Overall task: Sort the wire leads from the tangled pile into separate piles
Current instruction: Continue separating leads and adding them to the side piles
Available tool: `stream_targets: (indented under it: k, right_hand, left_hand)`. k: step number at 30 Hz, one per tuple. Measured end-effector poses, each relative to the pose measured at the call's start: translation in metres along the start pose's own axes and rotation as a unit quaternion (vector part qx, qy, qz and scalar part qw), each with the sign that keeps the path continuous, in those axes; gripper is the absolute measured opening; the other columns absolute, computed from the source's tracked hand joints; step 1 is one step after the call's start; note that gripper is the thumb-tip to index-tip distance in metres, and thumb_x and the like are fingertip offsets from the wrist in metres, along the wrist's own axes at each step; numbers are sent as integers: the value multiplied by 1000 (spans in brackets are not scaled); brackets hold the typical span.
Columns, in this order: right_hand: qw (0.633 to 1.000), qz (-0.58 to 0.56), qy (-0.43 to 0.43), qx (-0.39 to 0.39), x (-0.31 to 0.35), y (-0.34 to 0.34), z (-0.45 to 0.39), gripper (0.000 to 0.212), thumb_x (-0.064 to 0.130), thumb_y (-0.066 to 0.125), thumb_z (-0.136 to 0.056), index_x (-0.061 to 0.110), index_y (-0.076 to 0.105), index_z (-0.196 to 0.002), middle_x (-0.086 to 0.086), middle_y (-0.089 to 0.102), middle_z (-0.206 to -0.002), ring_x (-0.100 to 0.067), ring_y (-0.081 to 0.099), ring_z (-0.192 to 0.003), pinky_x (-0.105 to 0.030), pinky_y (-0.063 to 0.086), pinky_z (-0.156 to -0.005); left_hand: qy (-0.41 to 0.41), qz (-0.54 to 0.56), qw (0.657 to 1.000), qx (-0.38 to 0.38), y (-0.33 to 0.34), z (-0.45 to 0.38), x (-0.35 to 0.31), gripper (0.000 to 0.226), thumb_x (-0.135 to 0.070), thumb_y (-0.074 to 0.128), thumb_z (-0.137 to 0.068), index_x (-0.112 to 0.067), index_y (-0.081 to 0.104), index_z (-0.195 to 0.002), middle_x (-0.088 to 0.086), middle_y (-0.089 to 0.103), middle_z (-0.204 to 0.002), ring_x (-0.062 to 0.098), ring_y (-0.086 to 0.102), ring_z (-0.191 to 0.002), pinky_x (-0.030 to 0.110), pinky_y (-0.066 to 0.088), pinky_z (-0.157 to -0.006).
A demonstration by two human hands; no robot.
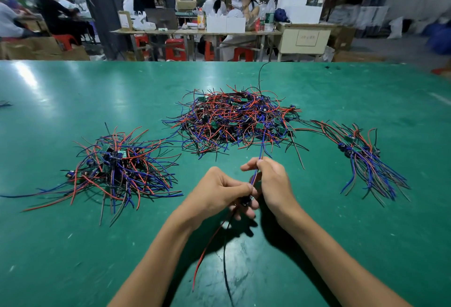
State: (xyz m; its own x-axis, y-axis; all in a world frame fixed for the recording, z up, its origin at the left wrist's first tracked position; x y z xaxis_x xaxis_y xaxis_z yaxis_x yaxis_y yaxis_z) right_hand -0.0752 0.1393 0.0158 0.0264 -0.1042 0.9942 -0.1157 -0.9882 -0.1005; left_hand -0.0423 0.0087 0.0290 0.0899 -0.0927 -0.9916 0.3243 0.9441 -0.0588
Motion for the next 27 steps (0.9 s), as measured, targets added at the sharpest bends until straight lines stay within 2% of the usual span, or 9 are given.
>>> stream_targets:
  k: [2,5,10,12,14,17,19,22,27]
  right_hand:
    - [999,-25,23,-27,0,-8,-4,27,11,39,-99,15,62,-84,0,73,-92,-16,55,-56,-24,42,-43]
    - [987,-123,87,-51,0,-19,-9,23,12,38,-100,16,55,-85,0,73,-85,-11,54,-49,-21,41,-42]
    - [887,-388,242,60,-6,-23,-7,25,22,39,-99,25,53,-78,8,68,-73,-12,54,-56,-25,39,-58]
    - [907,-349,218,94,-2,-22,-7,29,31,40,-103,23,64,-88,4,72,-82,-12,60,-63,-25,45,-62]
    - [961,-198,136,140,2,-16,-6,36,42,40,-104,21,70,-105,1,77,-96,-12,65,-74,-27,48,-69]
    - [974,-64,31,214,7,-1,3,27,33,52,-102,18,73,-110,0,77,-97,-10,66,-71,-21,52,-65]
    - [977,-57,-9,206,7,1,6,20,23,55,-103,13,73,-107,-2,76,-91,-10,67,-74,-20,55,-64]
    - [985,-100,2,142,8,-9,2,19,21,53,-104,10,68,-107,-7,78,-101,-20,74,-84,-29,61,-66]
    - [984,-150,58,82,8,-21,-4,20,28,55,-103,14,67,-111,-5,78,-106,-22,76,-79,-25,58,-59]
  left_hand:
    - [-12,-13,999,41,3,2,2,19,-4,62,-95,9,74,-86,14,74,-70,18,70,-53,23,52,-44]
    - [-20,-30,996,87,7,4,4,19,-5,64,-94,-1,76,-80,14,75,-73,18,71,-54,23,52,-44]
    - [-20,-20,997,76,1,4,5,18,-8,67,-92,-6,79,-78,19,75,-78,20,70,-56,23,52,-46]
    - [-19,-5,999,51,-3,4,6,17,-10,68,-92,-3,79,-81,20,75,-79,20,70,-55,23,52,-46]
    - [-10,17,1000,14,-6,1,6,17,-10,68,-92,0,79,-83,20,75,-79,19,69,-55,23,52,-47]
    - [0,60,998,-37,-12,-2,6,20,-12,65,-94,-3,80,-85,20,75,-83,20,70,-59,22,54,-50]
    - [-7,79,996,-42,-15,-3,8,21,-18,63,-97,-4,78,-94,21,75,-91,22,72,-66,23,57,-57]
    - [-10,104,995,-6,-17,-3,11,26,-20,65,-95,-2,73,-112,20,75,-101,23,74,-73,24,60,-65]
    - [19,62,996,-68,-26,-6,12,19,-7,65,-94,-1,72,-111,15,77,-95,14,65,-57,20,53,-55]
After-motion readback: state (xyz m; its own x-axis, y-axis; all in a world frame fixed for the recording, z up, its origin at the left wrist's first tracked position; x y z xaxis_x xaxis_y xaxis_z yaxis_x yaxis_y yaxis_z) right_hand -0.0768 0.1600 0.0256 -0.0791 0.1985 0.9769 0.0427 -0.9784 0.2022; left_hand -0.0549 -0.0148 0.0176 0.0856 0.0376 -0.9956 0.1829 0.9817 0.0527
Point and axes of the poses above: each hand's wrist, its own z-axis away from the middle knuckle, its own y-axis out of the palm, x = y × z, the point moved 4 cm from there along -z, towards the middle knuckle
